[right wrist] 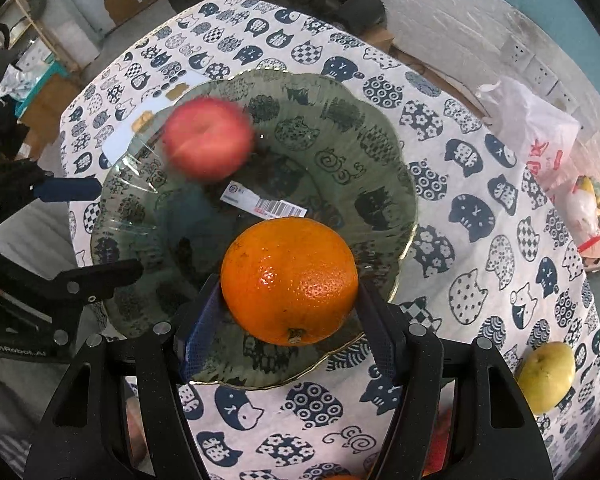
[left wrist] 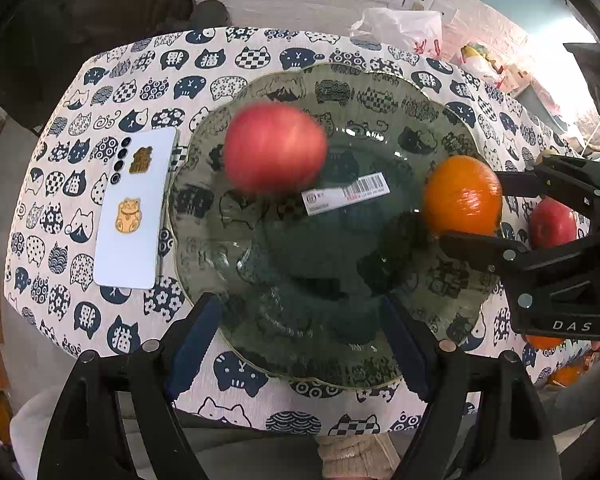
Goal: Organize fruits
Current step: 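Open the left tool to drop the apple while the right tool releases the orange onto the plate, then move both open tools back from the plate to the fruit pile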
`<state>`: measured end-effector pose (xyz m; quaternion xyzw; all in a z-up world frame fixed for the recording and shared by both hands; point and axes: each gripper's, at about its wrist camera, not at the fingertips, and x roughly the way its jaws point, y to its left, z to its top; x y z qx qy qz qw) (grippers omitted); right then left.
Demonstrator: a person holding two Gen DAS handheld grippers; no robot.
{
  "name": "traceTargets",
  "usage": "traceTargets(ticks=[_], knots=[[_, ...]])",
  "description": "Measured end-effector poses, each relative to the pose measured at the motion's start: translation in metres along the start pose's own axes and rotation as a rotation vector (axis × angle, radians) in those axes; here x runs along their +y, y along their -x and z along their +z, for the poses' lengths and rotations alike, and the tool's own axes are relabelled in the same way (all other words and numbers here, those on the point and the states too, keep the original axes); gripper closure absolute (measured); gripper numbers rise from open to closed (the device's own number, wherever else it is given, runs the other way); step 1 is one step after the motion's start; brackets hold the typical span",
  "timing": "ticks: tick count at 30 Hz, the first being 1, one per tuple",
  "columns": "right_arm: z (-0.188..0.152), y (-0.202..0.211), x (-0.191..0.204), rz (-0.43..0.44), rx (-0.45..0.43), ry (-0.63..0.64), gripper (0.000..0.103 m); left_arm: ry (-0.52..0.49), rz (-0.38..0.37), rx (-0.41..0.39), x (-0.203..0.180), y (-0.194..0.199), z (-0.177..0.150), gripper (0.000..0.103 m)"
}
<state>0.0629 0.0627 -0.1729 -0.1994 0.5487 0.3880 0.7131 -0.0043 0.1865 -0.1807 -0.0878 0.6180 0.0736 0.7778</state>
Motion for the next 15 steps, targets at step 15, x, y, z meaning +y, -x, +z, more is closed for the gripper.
traceTargets(ticks=[15], knots=[[-0.001, 0.036, -0.018, 0.000, -0.090, -0.077, 0.031, -0.011, -0.020, -0.034, -0.014, 0.018, 0.002, 0.020]])
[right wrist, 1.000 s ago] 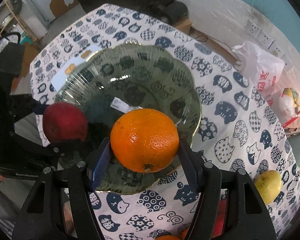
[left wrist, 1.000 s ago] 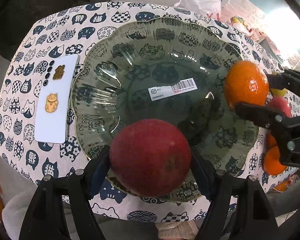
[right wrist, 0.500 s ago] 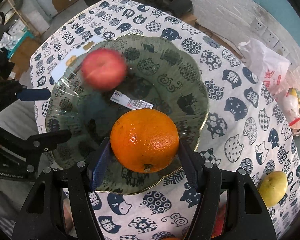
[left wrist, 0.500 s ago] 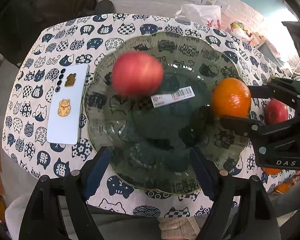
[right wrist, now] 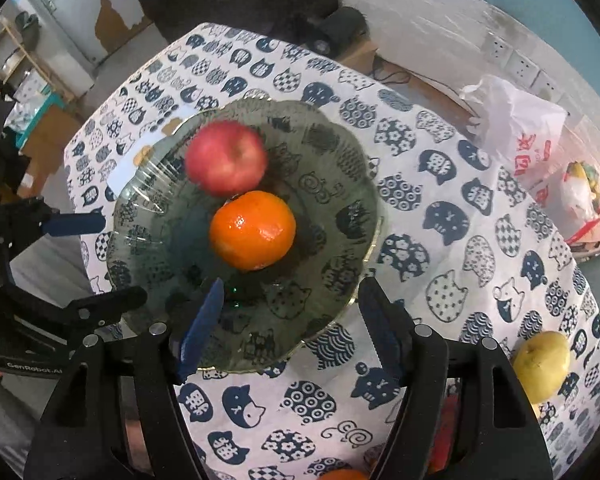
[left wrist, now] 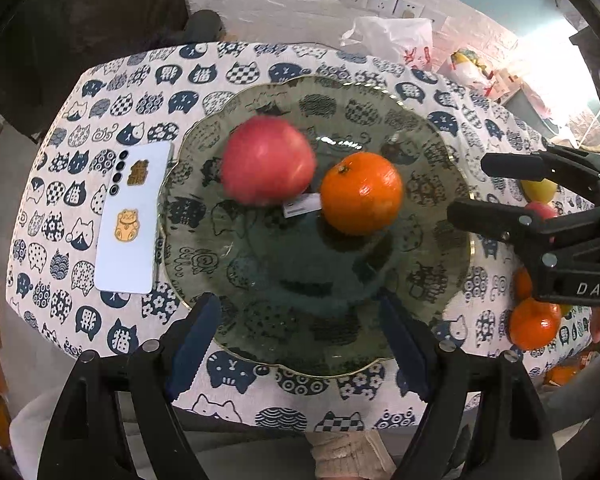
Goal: Organize fruits
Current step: 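Move both open tools back from the plate to the fruit pile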
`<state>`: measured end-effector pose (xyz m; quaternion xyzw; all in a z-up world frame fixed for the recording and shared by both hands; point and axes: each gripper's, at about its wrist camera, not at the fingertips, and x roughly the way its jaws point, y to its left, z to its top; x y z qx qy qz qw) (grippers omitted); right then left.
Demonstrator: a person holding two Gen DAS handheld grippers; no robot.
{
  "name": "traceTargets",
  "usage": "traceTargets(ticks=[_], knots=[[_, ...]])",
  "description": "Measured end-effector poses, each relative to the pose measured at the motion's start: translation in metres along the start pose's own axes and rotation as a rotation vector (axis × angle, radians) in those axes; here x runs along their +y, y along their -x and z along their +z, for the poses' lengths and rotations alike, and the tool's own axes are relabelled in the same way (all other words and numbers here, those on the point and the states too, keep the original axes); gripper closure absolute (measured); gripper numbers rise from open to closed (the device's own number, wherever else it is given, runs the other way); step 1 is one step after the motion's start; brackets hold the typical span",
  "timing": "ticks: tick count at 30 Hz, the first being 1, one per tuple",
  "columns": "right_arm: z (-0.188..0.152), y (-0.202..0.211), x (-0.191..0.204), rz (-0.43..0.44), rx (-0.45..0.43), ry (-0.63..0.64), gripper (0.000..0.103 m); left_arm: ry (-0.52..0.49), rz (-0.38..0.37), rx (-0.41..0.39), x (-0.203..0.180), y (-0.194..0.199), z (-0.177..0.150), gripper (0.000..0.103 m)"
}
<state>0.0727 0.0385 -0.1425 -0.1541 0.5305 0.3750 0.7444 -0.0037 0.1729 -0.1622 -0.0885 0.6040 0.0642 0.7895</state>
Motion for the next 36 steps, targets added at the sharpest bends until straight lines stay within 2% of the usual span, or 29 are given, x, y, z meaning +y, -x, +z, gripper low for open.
traceTargets(ticks=[13, 21, 36], knots=[[-0.018, 0.059, -0.030, -0.082, -0.101, -0.030, 0.024, -0.060, -0.030, -0.033, -0.047, 0.017, 0.011, 0.021], [-0.038, 0.103, -0.059, -0.141, -0.167, -0.066, 0.021, -0.088, -0.068, -0.084, -0.078, 0.036, 0.016, 0.020], [-0.085, 0.154, -0.107, -0.222, -0.216, -0.132, 0.019, -0.173, -0.127, -0.107, -0.147, 0.047, 0.032, 0.021]])
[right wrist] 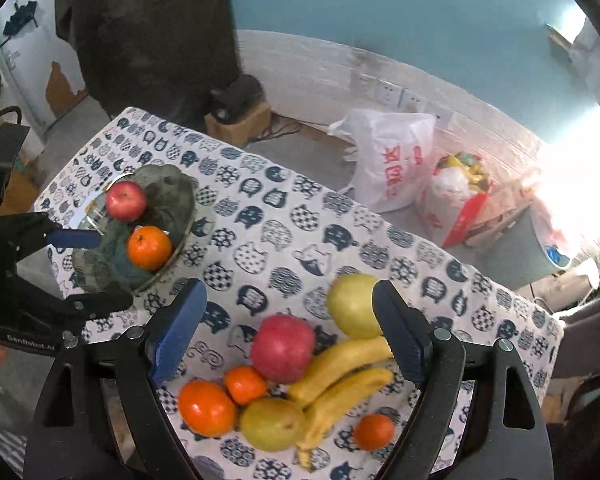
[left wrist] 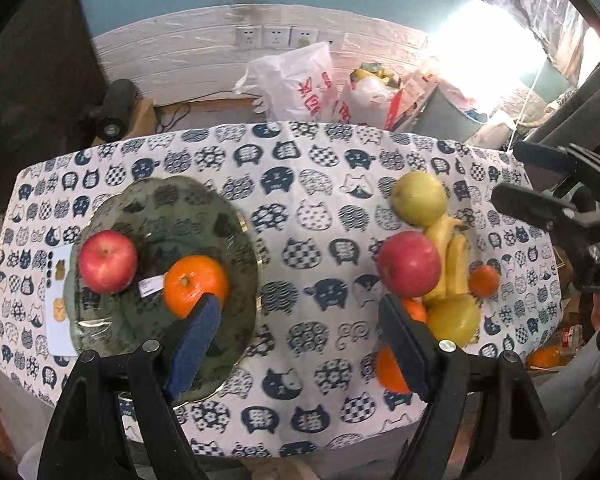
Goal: Organize fruits
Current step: 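Move both open tools back from the plate to the fruit pile, then grasp another red apple with the left tool while the right tool grasps a yellow pear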
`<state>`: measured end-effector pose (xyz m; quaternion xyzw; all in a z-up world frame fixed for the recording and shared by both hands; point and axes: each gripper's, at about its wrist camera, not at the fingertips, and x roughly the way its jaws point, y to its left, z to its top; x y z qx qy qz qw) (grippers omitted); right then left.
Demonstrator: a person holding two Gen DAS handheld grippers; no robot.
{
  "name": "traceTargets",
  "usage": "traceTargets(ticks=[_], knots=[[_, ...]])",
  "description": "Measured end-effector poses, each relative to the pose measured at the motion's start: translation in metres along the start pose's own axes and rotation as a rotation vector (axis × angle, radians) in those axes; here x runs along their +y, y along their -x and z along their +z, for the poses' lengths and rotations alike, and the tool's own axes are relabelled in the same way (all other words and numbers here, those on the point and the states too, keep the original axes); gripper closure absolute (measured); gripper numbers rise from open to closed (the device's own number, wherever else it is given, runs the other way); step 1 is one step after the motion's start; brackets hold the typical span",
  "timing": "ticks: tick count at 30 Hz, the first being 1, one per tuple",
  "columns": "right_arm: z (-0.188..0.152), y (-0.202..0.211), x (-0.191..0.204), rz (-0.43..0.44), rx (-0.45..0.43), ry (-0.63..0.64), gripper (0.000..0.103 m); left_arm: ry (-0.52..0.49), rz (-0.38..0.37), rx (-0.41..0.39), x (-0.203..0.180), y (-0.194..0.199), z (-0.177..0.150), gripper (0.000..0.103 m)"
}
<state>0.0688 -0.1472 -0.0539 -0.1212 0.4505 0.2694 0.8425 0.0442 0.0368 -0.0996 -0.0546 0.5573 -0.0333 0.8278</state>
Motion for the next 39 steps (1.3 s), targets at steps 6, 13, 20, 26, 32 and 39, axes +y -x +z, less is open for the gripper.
traceTargets(ticks=[6, 13, 20, 26, 32, 39], knots=[[-0.011, 0.004, -0.020, -0.019, 0.002, -0.024, 0.019, -0.035, 0.001, -0.016, -0.019, 0.000, 0.012, 0.021], [-0.021, -0.002, -0.042, -0.024, 0.020, -0.055, 0.019, -0.075, 0.004, -0.014, -0.035, -0.009, 0.024, 0.021], [-0.028, -0.029, -0.059, -0.020, 0.076, -0.070, 0.019, -0.145, 0.063, -0.013, -0.050, -0.030, 0.035, 0.016], [-0.032, -0.060, -0.069, -0.009, 0.132, -0.073, 0.019, -0.178, 0.083, 0.033, -0.052, -0.057, 0.044, 0.016], [-0.029, -0.094, -0.077, 0.012, 0.184, -0.064, 0.019, -0.175, 0.077, 0.073, -0.049, -0.083, 0.052, 0.016], [-0.026, -0.131, -0.079, 0.027, 0.236, -0.029, 0.019, -0.178, 0.066, 0.104, -0.047, -0.106, 0.063, 0.016]])
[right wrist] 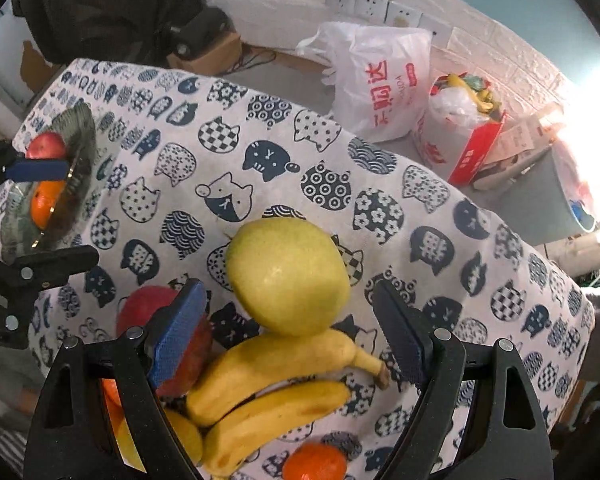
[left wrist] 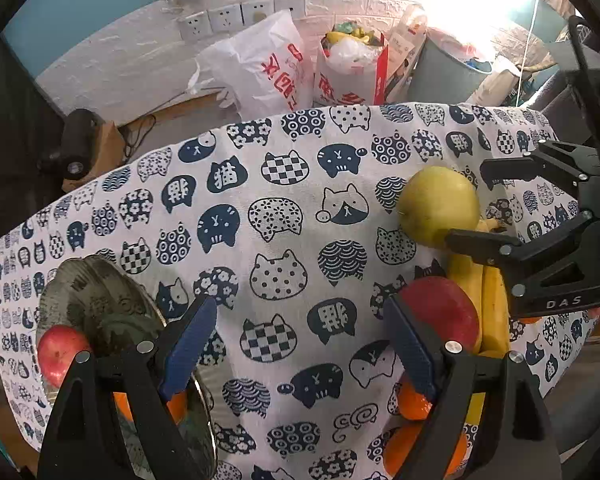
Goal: Organize fruits
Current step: 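Grasp another red apple with the left tool while the right tool grasps a yellow pear, then lift the apple with the left tool while the right tool lifts the pear toward the plate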
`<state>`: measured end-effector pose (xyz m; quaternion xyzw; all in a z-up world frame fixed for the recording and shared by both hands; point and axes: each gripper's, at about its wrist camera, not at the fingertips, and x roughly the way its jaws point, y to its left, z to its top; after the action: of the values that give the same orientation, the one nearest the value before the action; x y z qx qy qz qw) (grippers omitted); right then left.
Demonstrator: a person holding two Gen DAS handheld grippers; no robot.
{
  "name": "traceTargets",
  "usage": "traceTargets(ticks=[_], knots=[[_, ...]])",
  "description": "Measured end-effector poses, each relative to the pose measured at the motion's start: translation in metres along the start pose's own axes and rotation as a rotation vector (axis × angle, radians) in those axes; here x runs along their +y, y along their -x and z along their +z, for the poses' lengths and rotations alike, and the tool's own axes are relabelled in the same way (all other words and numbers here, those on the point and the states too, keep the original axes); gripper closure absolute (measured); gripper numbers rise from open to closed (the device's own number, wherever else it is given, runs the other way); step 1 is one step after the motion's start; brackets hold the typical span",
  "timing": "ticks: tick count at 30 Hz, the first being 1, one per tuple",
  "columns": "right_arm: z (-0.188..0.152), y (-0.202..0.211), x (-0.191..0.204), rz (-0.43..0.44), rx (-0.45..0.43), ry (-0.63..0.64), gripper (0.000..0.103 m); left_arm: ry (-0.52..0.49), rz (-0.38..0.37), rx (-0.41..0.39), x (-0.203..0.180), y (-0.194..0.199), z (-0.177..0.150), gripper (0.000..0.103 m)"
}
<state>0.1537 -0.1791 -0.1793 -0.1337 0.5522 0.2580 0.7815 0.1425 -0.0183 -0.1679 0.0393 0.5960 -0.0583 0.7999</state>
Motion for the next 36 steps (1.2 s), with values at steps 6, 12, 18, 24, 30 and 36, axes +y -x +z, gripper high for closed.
traceTargets(ticks=[6, 12, 18, 24, 30, 36], knots=[[0.004, -0.023, -0.003, 0.009, 0.047, 0.014, 0.019, 0.008, -0.009, 0.025, 0.003, -0.014, 0.006, 0.016], [0.005, -0.034, -0.001, 0.022, 0.048, 0.037, 0.019, 0.031, -0.034, 0.045, 0.006, -0.020, 0.009, 0.016], [0.005, -0.037, 0.002, 0.020, 0.045, 0.052, 0.023, 0.030, -0.043, 0.051, 0.002, -0.019, 0.010, 0.016], [0.004, -0.028, -0.003, -0.005, 0.003, 0.007, 0.024, 0.065, -0.082, 0.051, 0.000, -0.012, 0.010, 0.016], [0.004, 0.006, -0.017, -0.037, -0.076, -0.068, 0.024, 0.119, -0.149, 0.042, -0.006, -0.002, 0.009, 0.016], [-0.016, 0.038, -0.027, -0.054, -0.107, -0.136, 0.024, 0.113, -0.192, 0.084, -0.031, -0.005, 0.004, 0.016]])
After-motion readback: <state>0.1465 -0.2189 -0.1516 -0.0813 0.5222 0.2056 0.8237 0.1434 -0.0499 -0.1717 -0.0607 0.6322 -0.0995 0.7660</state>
